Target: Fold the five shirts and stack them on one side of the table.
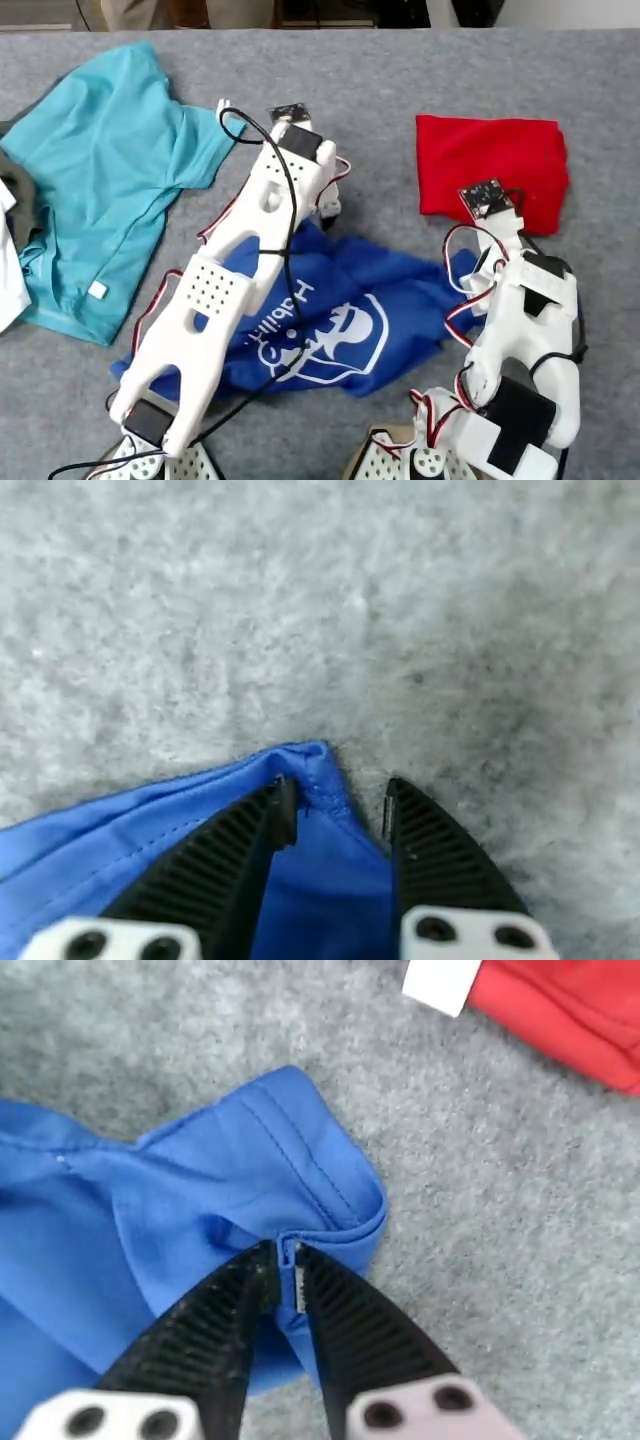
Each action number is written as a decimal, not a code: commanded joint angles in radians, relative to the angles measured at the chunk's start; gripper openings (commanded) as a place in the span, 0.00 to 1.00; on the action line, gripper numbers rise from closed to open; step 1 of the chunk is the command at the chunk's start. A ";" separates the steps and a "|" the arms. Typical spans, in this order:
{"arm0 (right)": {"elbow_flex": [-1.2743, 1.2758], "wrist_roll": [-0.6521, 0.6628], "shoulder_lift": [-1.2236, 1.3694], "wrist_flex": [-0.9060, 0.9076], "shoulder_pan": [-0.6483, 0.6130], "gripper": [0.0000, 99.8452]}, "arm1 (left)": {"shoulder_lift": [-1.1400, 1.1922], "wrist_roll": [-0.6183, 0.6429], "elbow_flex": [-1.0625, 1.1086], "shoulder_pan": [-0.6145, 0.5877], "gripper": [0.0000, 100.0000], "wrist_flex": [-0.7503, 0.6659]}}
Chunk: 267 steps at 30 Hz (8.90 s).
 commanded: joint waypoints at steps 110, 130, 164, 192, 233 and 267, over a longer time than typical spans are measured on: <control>-1.759 -0.437 -0.555 0.388 -0.042 0.00 | -2.459 -0.694 0.999 -0.776 0.02 -0.196; -1.685 -0.396 -0.659 0.359 -0.044 0.00 | -2.563 -0.694 1.189 -0.776 0.02 -0.230; -0.780 -0.201 -0.005 -0.390 -0.495 0.00 | -1.713 -0.694 1.884 -0.557 0.02 -1.415; -2.546 -0.427 1.046 0.411 -0.490 0.00 | -0.989 -0.694 0.908 -0.552 0.02 -1.031; -0.467 -0.068 -0.458 0.730 -0.341 0.00 | -1.759 -0.852 2.145 -0.488 0.02 -0.707; -0.018 0.281 -1.036 0.864 -0.159 0.24 | -1.933 -0.910 2.147 -0.643 0.16 -0.453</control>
